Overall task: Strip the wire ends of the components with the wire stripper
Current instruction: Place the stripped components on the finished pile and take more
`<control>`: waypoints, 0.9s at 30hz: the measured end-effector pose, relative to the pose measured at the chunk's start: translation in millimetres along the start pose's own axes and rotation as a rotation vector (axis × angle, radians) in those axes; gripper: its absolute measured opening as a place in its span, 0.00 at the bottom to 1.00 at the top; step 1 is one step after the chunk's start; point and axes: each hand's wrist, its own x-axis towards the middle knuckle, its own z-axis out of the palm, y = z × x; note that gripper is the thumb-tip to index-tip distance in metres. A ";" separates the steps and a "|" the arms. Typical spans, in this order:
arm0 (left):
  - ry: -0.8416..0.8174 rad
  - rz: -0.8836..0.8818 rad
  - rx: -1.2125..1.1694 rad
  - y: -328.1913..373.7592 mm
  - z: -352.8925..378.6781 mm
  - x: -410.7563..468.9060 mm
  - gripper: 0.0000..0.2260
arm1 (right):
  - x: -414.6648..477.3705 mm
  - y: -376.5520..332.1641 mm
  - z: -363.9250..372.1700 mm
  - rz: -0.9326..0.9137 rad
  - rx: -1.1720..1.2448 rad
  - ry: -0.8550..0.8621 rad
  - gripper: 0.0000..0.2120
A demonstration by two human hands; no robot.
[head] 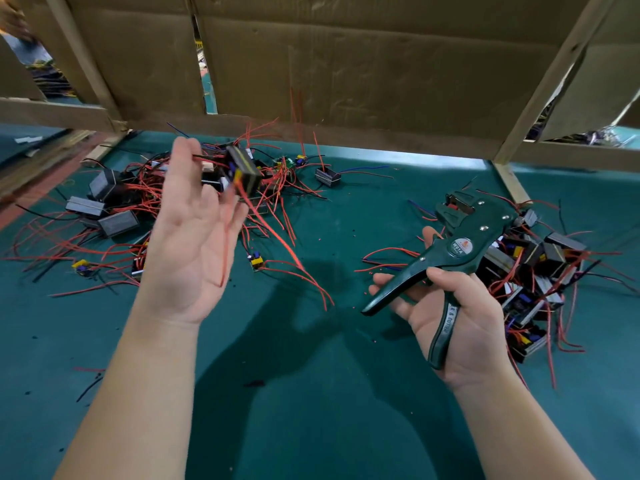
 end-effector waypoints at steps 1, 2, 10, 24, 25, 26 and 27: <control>-0.071 -0.012 0.033 -0.5 -0.3 -1.2 0.29 | 0.3 0.0 0.1 0.002 0.001 -0.001 0.27; -0.136 -0.015 0.088 -2.5 0.6 -2.8 0.27 | 0.6 0.2 0.3 0.005 0.000 -0.003 0.27; -0.247 -0.126 0.342 -13.7 18.9 -12.4 0.10 | 0.8 -0.1 3.4 0.034 0.048 0.024 0.27; -0.258 -0.048 0.539 -4.4 25.7 -14.6 0.05 | -3.2 -1.3 5.0 0.227 0.084 -0.206 0.33; -0.274 -0.018 0.660 -4.7 25.6 -14.2 0.06 | -4.6 -0.1 6.2 0.261 0.099 -0.241 0.33; -0.276 -0.005 0.733 -6.5 25.9 -14.1 0.08 | -6.3 1.6 7.4 0.296 0.111 -0.283 0.31; -0.265 -0.019 0.746 -8.4 26.9 -14.9 0.09 | -8.5 3.4 8.8 0.331 0.122 -0.327 0.28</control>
